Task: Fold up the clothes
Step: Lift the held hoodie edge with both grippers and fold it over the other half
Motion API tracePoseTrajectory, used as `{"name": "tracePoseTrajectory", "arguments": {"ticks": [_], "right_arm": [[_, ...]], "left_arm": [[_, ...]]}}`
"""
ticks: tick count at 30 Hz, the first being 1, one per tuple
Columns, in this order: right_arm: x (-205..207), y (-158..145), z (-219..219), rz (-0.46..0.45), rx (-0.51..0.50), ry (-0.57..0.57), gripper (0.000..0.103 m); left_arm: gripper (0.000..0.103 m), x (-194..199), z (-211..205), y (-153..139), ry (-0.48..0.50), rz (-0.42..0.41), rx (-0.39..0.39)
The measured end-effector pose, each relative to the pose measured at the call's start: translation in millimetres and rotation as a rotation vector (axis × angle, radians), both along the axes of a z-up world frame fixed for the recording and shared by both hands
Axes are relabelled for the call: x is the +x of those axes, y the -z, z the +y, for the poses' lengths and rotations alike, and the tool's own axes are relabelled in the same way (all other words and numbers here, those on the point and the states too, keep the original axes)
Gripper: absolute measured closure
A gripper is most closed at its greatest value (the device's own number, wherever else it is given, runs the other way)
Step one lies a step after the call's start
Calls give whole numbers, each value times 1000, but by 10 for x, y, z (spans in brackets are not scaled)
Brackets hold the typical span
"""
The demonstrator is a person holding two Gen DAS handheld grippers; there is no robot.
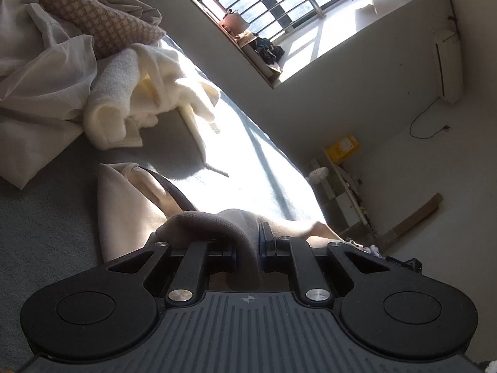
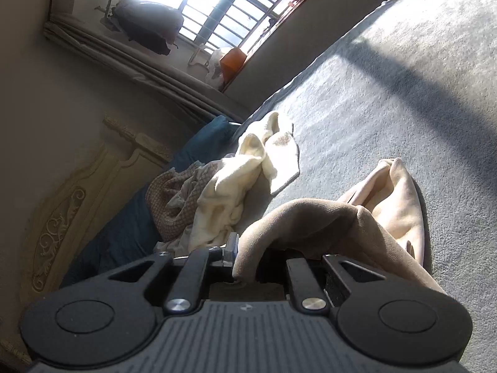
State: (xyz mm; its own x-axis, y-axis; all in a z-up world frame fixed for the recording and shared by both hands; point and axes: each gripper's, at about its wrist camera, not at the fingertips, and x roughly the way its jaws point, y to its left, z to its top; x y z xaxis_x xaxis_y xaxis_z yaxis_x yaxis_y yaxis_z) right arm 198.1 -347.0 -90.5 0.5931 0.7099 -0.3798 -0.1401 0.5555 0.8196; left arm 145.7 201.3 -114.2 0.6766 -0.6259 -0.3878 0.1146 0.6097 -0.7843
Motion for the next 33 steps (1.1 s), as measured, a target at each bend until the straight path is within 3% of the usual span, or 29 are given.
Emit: {"name": "tracePoseTrajectory", "arguments": {"ticks": [4,6,8,12,13,17,19,22,25,29,33], "right_arm": [[482,759,-65,266,73,128,89],[528,1040,-89,342,130,172,89],[494,1103,-124,321,200,180,83],[471,1031,-288,220,281,238,56],[470,1020,-341,202,302,266,55],[436,1008,-451,189,268,348,44],[379,966,-449,167,219,358,44],[248,818,-409,113,128,341,44],[132,629,-344,58,23,303,44],[-72,435,-179,11,-121,216,45],[-171,452,-96,-6,-159,122,46]], "left_arm": [[89,503,85,578,-64,203,-25],[89,518,98,643,-85,216,-64],[88,533,112,708,-105,229,-103],[80,593,189,723,-120,258,-196],[78,609,213,718,-138,264,-222],[45,549,325,662,-293,203,-326],[42,498,401,653,-348,185,-379],[42,409,454,546,-379,168,-291],[42,271,415,352,-359,122,-147],[42,10,229,79,-265,68,108],[42,-166,-68,49,-106,40,252]]}}
